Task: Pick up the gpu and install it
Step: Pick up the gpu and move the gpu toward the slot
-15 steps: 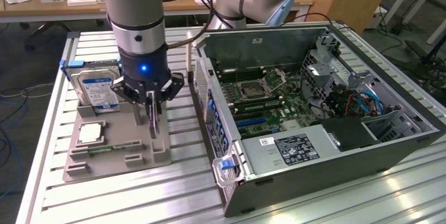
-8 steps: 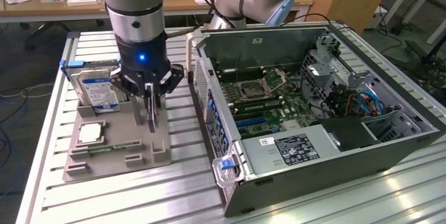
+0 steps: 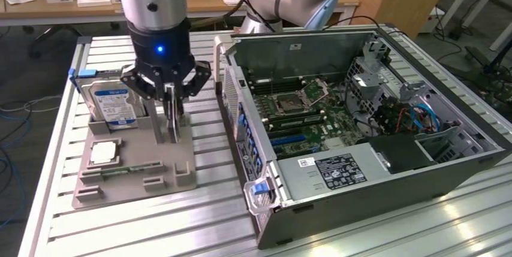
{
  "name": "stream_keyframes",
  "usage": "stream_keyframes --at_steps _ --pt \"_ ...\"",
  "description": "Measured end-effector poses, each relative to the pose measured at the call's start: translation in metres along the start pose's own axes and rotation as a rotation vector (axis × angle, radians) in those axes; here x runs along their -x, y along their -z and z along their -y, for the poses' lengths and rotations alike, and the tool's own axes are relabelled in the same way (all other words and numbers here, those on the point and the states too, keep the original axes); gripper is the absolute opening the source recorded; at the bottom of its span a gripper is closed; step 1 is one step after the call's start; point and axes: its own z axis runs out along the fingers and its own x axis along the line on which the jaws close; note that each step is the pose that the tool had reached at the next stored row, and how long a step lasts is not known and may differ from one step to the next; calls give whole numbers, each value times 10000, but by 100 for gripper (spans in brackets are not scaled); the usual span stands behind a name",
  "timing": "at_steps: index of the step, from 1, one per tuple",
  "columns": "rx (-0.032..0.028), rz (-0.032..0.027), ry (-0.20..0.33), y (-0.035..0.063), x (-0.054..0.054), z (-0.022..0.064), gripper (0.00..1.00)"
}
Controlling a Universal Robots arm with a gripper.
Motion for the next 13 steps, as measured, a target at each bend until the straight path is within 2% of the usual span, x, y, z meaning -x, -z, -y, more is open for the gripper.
stream_keyframes --at_steps 13 --pt "1 1 0 442 3 -12 28"
